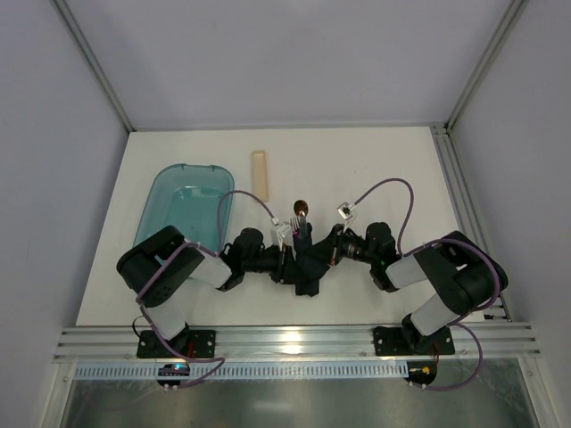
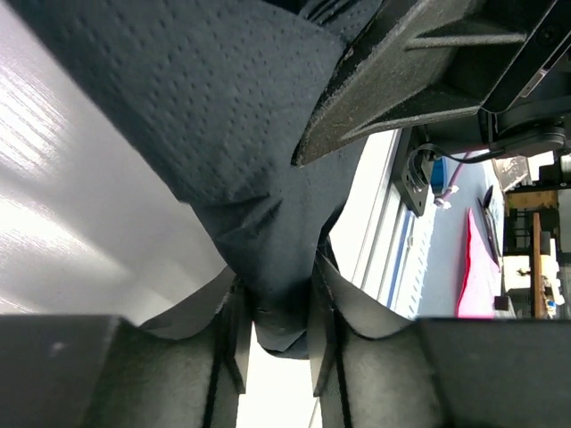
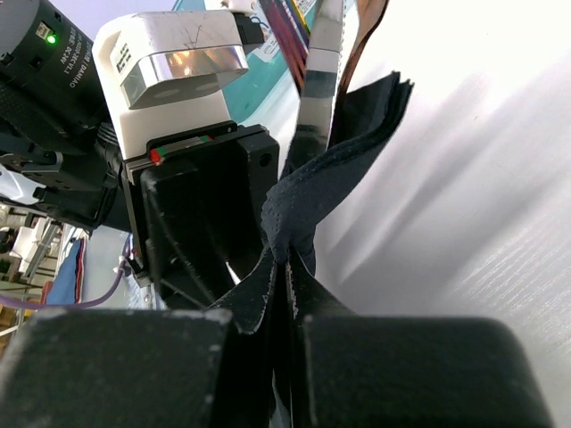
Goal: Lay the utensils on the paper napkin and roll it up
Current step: Pick up the utensils from the center of the board.
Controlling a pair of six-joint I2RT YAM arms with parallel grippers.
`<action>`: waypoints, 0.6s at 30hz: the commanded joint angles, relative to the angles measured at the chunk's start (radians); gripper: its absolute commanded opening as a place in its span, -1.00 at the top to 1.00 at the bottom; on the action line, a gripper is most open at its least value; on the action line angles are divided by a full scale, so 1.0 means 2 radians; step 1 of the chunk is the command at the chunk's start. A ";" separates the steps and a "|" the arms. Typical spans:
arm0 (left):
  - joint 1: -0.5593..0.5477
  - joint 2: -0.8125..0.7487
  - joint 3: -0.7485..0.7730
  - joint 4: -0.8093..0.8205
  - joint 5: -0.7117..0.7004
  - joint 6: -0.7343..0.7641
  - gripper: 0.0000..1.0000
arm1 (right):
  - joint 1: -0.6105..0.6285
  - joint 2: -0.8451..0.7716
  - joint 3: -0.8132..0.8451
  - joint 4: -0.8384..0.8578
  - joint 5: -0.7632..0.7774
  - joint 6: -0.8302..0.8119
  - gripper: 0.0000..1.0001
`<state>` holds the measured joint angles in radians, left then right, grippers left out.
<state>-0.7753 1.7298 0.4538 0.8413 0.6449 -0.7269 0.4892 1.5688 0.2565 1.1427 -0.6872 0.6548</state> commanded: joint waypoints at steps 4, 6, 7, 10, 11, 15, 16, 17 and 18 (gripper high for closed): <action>0.002 -0.005 0.001 0.041 0.017 0.008 0.54 | -0.001 -0.015 0.004 0.069 -0.015 0.000 0.92; 0.003 -0.007 0.001 0.040 0.013 0.008 0.13 | -0.001 -0.017 0.004 0.072 -0.016 0.004 0.92; 0.003 -0.007 -0.001 0.037 0.011 0.008 0.13 | -0.001 -0.019 0.004 0.072 -0.020 0.005 0.92; 0.003 -0.011 -0.001 0.033 0.005 0.009 0.01 | -0.001 -0.026 0.001 0.074 -0.024 0.009 0.92; 0.002 -0.013 -0.001 0.032 0.004 0.012 -0.06 | -0.001 -0.027 0.000 0.077 -0.027 0.012 0.92; 0.003 -0.021 -0.005 0.032 -0.008 0.017 -0.16 | -0.001 -0.027 -0.005 0.101 -0.035 0.024 0.92; 0.004 -0.023 -0.006 0.039 -0.008 0.018 -0.17 | -0.001 -0.025 -0.006 0.107 -0.036 0.031 0.92; 0.004 -0.023 -0.007 0.041 -0.007 0.017 -0.18 | -0.001 -0.023 -0.006 0.113 -0.037 0.033 0.92; 0.004 -0.023 -0.007 0.044 -0.007 0.014 -0.19 | -0.001 -0.022 -0.008 0.123 -0.038 0.036 0.92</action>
<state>-0.7734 1.7168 0.4492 0.8570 0.6415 -0.7223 0.4889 1.5528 0.2424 1.2049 -0.7406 0.7113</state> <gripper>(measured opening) 0.592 0.043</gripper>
